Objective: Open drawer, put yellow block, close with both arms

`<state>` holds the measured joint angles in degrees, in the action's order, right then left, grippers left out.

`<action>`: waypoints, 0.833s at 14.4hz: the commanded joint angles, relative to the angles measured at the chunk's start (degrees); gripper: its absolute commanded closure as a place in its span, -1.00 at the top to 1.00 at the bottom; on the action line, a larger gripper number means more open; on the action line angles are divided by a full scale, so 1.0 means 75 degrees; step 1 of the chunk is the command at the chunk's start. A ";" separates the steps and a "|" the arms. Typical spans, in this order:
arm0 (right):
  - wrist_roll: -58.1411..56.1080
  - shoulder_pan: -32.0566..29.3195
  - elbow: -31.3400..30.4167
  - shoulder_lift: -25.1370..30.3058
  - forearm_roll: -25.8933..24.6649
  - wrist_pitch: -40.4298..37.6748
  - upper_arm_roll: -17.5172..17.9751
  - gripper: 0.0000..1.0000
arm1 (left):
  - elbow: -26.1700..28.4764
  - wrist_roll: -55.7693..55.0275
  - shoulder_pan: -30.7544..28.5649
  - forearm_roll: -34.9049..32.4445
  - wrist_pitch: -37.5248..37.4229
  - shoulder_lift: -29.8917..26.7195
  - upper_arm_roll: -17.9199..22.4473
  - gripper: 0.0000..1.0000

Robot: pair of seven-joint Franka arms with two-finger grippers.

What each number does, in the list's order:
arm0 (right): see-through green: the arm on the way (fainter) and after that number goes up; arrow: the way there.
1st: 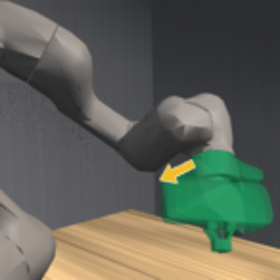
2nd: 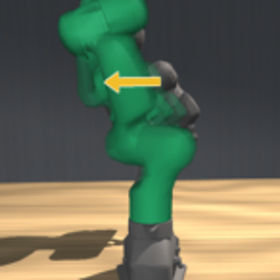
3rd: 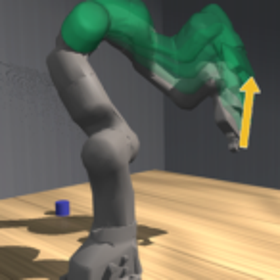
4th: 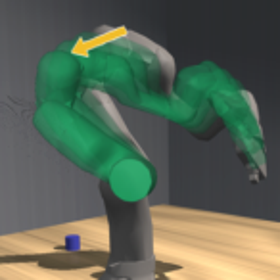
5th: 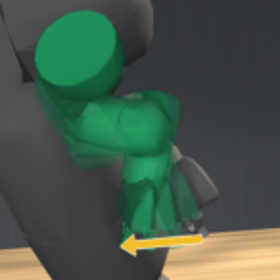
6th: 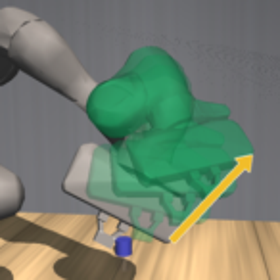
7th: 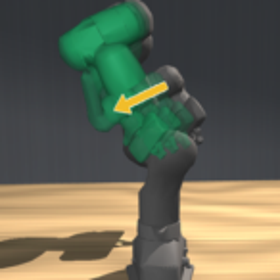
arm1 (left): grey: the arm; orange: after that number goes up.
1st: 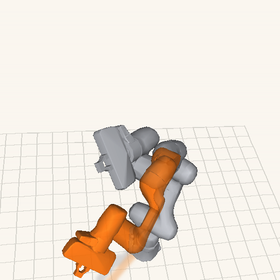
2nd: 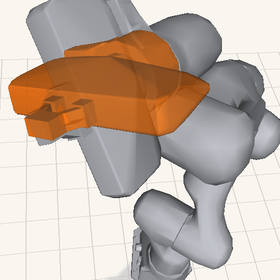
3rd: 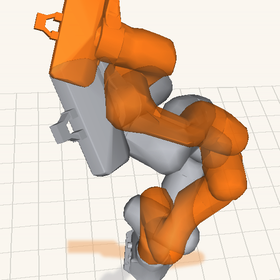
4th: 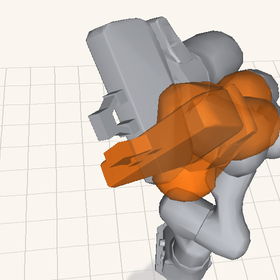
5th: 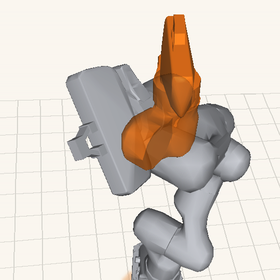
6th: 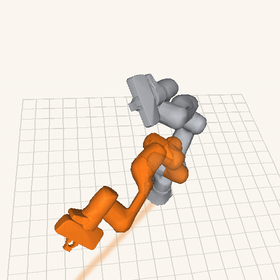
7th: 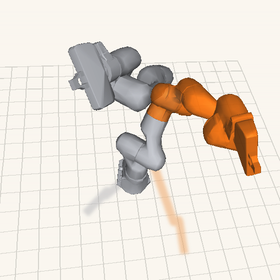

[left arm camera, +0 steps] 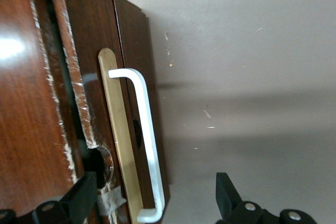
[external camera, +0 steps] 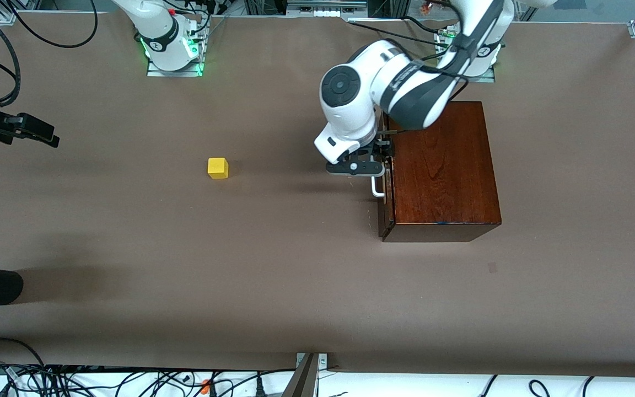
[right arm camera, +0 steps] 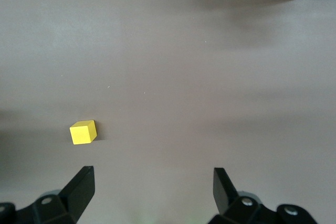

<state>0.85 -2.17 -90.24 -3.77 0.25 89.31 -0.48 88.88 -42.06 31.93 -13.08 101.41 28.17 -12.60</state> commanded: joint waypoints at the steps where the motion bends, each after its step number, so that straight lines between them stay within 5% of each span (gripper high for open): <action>1: -0.0008 -0.0015 0.0021 0.0010 0.0036 -0.0014 0.0005 1.00 | 0.0349 -0.0146 0.0172 -0.0481 0.0095 -0.0076 0.0086 1.00; 6: -0.0008 -0.0015 0.0021 0.0010 0.0036 -0.0002 0.0005 1.00 | 0.1063 -0.0661 0.0208 -0.0494 0.1103 -0.0065 0.0086 1.00; 12: -0.0008 -0.0015 0.0021 0.0010 0.0036 -0.0002 0.0005 1.00 | 0.1110 -0.1000 0.0219 -0.1033 0.1291 0.0193 0.0086 1.00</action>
<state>0.85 -2.17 -90.24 -3.77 0.25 89.31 -0.48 96.27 -47.36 33.08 -18.82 109.60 29.12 -12.58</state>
